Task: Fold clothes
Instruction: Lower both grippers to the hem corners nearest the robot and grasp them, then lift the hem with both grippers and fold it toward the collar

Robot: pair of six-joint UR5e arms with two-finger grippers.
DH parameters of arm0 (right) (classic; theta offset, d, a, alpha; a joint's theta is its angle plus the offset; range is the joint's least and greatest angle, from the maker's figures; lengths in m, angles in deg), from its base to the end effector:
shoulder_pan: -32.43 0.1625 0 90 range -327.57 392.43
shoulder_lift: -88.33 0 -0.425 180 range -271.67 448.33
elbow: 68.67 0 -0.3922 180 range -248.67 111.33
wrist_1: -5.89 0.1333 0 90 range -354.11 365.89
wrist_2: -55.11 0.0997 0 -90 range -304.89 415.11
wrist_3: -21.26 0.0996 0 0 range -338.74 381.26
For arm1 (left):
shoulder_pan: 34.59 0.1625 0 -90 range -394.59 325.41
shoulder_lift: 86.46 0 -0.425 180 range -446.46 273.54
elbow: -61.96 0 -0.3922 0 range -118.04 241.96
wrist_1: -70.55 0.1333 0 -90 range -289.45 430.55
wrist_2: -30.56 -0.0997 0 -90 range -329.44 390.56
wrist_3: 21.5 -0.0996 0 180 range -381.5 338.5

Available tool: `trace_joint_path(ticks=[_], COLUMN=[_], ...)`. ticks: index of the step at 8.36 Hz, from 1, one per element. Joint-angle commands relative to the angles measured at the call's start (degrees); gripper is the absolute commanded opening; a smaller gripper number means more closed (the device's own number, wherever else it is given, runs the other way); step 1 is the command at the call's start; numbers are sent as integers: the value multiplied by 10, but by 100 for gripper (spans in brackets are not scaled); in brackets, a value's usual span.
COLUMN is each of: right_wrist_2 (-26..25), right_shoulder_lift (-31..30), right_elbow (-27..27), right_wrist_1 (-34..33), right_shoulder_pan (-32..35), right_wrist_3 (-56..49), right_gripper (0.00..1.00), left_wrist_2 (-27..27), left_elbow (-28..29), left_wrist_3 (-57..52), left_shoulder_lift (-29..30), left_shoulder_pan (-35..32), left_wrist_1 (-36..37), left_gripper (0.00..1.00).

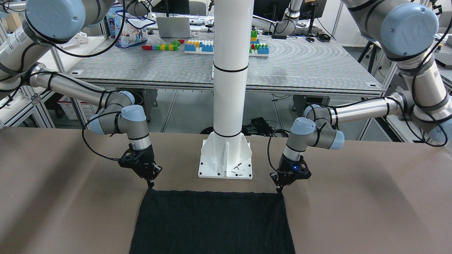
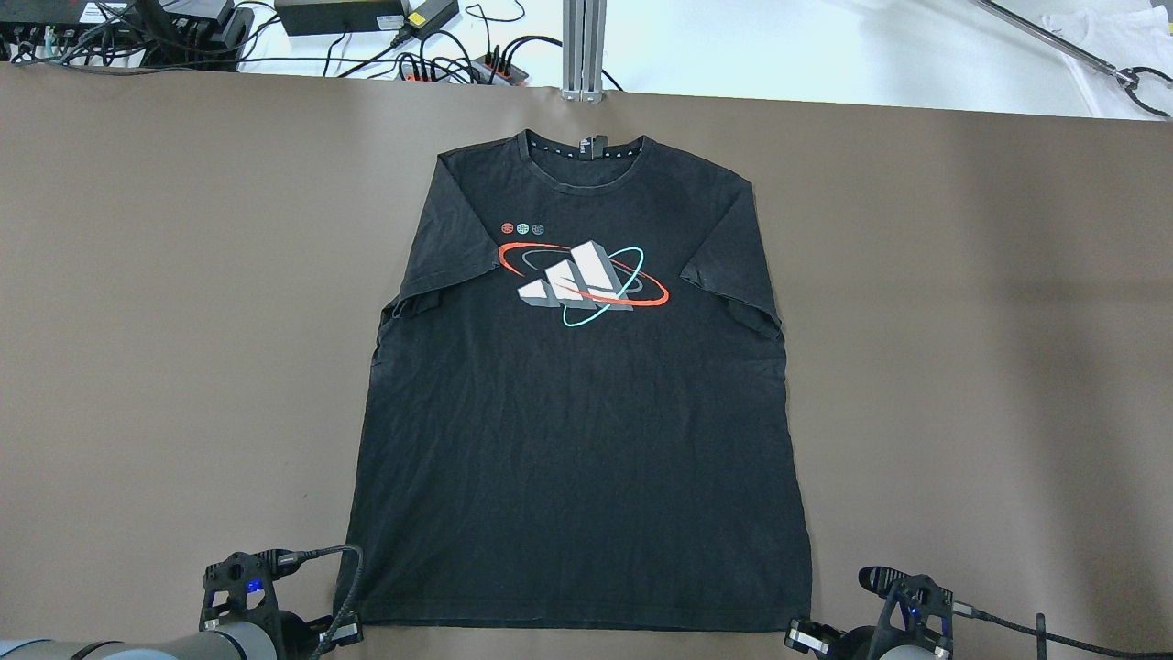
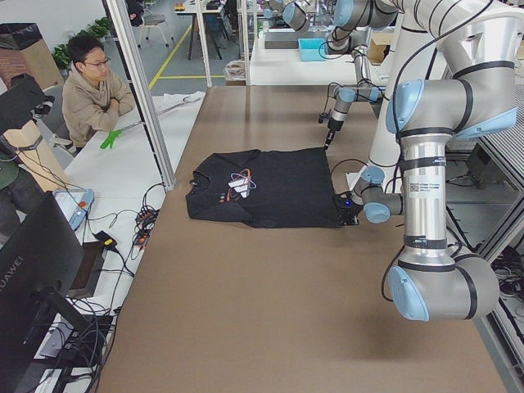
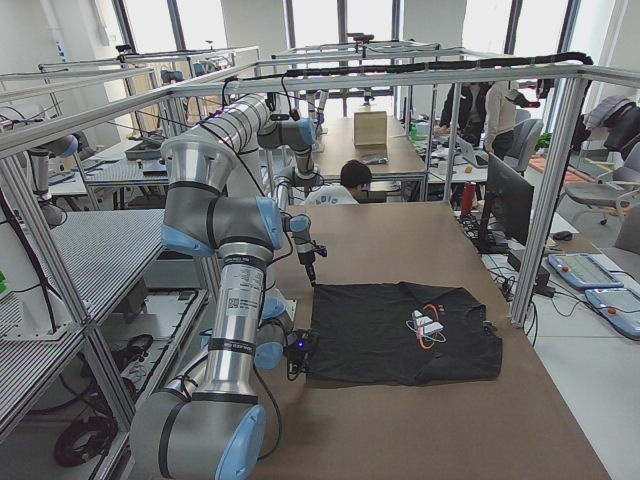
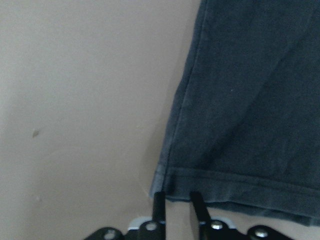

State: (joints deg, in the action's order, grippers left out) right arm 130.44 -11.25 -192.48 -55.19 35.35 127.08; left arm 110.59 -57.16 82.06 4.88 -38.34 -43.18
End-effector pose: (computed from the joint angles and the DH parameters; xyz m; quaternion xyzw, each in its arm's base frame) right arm -0.4152 -0.1799 0.3986 0.0636 -0.4537 0.2008 0.8659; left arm 0.4750 -0.1820 0.3651 0.0383 0.4587 -0.1726 0.8708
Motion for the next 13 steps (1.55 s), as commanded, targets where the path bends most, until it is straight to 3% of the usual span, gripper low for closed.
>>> trace_joint_path(ticks=[1,2,3,4,6,9,13], right_wrist_2=[0,0,0,0,0,1,48], right_shoulder_lift=[0,0,0,0,0,-5,-9], right_elbow=[1,1,1,1,0,-35,-143], right_wrist_1=[0,0,0,0,0,-2,-132], right_shoulder_pan=[0,0,0,1,1,1,-1], right_wrist_3=[0,0,0,0,0,1,31], right_gripper=[0,0,0,0,0,0,0], left_wrist_2=[-1,0,1,2,5,14,38], left_elbow=[13,13,8,7,6,-57,-155], left_wrist_3=[-1,-1,-3,-3,-8,-12,-11], left_shoulder_lift=[4,4,4,4,3,-23,-85], left_shoulder_pan=[1,1,-2,-4,-13,-27,-25], left_wrist_1=[0,0,0,0,0,2,0], left_gripper=[65,57,22,0,0,0,0])
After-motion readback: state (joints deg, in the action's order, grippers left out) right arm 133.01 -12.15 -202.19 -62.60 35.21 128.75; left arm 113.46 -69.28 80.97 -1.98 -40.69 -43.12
